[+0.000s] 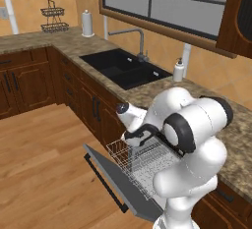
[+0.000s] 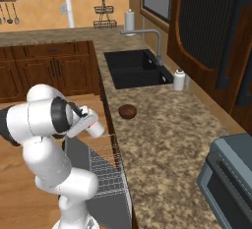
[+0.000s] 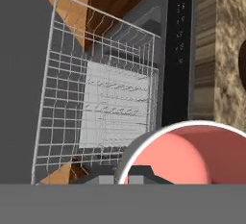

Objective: Pick up the cup and bowl from the counter, place them in the dishwasher, and close the dishwasher door.

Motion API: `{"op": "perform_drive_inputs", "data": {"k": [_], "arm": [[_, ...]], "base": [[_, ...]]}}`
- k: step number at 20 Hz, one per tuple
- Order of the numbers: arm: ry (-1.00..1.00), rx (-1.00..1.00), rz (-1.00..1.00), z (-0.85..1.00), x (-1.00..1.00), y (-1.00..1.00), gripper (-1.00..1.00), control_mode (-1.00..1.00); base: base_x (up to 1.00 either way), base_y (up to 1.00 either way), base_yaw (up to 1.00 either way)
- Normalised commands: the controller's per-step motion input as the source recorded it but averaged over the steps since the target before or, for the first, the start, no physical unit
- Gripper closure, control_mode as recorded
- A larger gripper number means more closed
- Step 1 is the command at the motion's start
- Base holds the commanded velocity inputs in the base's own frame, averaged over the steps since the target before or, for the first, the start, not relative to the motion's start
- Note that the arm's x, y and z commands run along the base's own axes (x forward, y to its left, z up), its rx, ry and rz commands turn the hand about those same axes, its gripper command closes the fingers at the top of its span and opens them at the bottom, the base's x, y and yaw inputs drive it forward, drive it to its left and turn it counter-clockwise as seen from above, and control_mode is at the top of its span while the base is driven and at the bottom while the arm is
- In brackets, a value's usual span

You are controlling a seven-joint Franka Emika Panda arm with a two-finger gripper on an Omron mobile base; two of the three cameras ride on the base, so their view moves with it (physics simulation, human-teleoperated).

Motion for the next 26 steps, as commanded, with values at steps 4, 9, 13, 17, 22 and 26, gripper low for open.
{"op": "perform_drive_inputs", "data": {"k": [4, 9, 13, 17, 22, 26], "arm": [[0.03, -0.08, -0.01, -0.69, 0.51, 0.57, 1.00, -1.00], [0.01, -0.02, 0.00, -0.93, 0.59, 0.12, 1.00, -1.00], [0.00, 0.00, 0.00, -0.94, 0.50, 0.00, 1.00, -1.00], [0.03, 0.01, -0.01, -0.66, 0.64, 0.00, 1.00, -1.00], [0.10, 0.07, -0.03, -0.42, 0.75, 0.00, 1.00, -1.00], [0.11, 0.07, -0.02, -0.28, 0.77, 0.00, 1.00, -1.00]], "base": [[0.00, 0.00, 0.00], [0.00, 0.00, 0.00], [0.00, 0.00, 0.00], [0.00, 0.00, 0.00], [0.00, 0.00, 0.00], [0.00, 0.00, 0.00]]}}
